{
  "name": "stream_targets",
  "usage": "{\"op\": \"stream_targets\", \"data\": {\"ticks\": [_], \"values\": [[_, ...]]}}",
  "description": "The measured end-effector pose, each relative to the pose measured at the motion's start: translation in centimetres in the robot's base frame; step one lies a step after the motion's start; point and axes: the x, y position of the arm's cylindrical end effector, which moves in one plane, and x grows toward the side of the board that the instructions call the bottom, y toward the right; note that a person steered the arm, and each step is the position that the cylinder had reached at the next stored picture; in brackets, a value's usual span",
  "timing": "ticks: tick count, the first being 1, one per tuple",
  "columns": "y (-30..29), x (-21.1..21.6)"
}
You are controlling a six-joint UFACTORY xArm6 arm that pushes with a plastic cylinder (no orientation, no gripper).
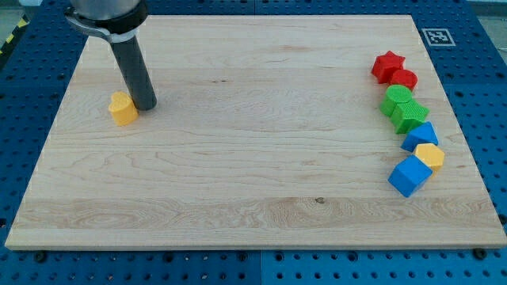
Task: Place your arm at the top right corner of the board
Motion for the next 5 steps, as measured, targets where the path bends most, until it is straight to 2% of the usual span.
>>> {"op": "stream_targets", "data": {"ticks": [3, 4, 5], "values": [[1.1, -0.1], [7.2, -7.2], [16.6, -11.2]]}}
